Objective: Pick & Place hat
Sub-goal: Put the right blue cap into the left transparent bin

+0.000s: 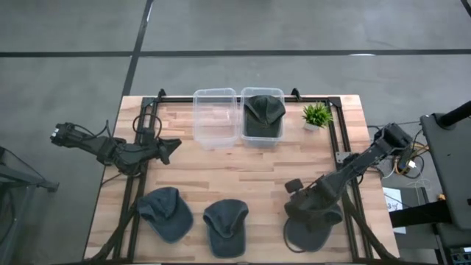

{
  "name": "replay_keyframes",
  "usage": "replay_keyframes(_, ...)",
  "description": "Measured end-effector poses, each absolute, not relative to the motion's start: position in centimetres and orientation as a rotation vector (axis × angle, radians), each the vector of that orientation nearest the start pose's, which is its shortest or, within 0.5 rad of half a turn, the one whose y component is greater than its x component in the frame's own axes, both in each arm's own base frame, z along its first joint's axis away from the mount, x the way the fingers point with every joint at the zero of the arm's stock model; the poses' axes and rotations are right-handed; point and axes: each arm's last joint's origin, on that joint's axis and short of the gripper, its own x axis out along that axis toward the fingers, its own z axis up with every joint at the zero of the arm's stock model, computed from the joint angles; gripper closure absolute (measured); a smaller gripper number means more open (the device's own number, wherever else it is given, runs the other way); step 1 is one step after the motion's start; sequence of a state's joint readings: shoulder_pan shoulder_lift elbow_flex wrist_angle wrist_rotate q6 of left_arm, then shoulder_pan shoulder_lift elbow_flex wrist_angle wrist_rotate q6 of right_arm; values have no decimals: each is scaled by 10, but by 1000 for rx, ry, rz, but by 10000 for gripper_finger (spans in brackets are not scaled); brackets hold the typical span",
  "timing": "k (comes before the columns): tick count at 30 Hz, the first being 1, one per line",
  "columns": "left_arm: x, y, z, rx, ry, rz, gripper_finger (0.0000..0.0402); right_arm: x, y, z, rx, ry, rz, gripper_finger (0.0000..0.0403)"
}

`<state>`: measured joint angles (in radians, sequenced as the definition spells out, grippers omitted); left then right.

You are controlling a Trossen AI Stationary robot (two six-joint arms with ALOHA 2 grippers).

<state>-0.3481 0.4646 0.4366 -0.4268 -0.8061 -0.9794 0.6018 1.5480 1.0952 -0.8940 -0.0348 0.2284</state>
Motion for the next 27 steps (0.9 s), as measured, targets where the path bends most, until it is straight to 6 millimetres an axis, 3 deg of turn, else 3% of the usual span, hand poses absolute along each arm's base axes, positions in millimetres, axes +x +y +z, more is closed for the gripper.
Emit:
replay_keyframes(11, 110, -18, 236, -695, 152, 562, 323, 249, 170, 209, -390, 1439, 486, 296)
replay_keyframes(27, 110, -18, 236, -694, 152, 561, 323, 255, 154, 204, -356, 1468, 564, 310)
